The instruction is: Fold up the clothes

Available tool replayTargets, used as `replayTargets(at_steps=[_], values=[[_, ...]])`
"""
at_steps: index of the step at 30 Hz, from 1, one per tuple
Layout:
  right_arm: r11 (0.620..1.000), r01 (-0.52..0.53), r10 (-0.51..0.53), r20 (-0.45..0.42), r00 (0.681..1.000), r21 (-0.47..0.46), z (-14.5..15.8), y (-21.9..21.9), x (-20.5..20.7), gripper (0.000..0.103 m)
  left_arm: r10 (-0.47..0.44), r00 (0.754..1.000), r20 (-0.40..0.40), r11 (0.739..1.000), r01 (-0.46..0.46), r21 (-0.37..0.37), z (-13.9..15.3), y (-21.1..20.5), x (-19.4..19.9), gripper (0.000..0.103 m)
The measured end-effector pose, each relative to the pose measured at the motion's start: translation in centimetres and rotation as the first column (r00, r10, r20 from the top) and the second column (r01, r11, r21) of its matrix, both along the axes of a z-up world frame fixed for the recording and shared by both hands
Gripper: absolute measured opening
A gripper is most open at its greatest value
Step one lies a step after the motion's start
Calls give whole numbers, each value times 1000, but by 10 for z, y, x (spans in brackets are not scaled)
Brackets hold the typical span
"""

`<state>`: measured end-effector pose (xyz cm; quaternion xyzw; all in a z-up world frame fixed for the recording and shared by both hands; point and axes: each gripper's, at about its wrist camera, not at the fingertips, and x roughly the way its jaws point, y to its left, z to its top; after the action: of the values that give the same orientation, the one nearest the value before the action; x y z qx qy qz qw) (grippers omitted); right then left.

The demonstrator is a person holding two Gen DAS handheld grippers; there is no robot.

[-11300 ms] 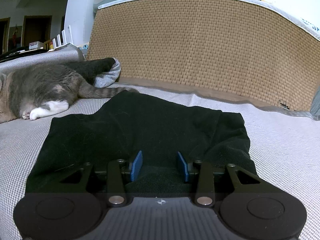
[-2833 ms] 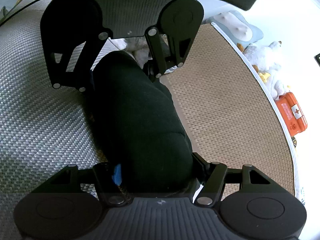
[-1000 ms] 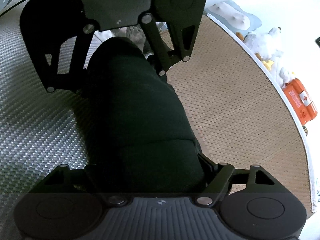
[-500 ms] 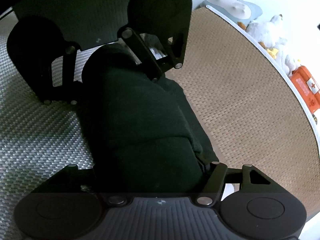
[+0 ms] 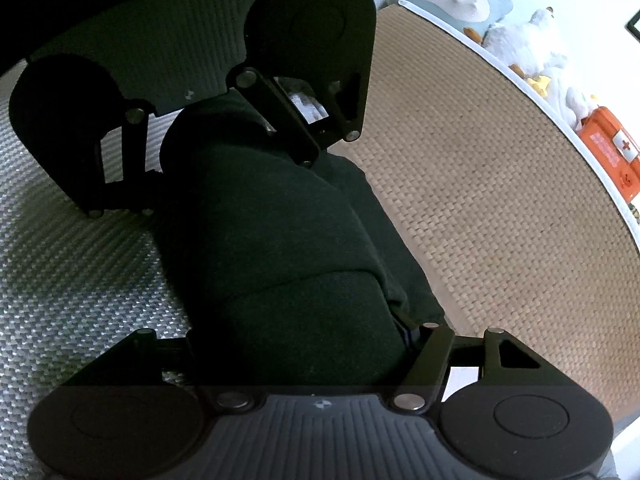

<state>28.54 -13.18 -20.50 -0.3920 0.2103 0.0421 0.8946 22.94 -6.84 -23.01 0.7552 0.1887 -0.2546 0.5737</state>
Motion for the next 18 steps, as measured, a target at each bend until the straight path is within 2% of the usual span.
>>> replayTargets(at_steps=[10, 18], values=[[999, 26, -25, -6, 1000, 43, 4, -7, 5, 69, -24, 999, -26, 998, 26, 59, 5, 6, 2, 60], [995, 71, -71, -12, 997, 67, 3, -18, 4, 69, -71, 996, -54, 993, 76, 92, 5, -3, 18, 60]])
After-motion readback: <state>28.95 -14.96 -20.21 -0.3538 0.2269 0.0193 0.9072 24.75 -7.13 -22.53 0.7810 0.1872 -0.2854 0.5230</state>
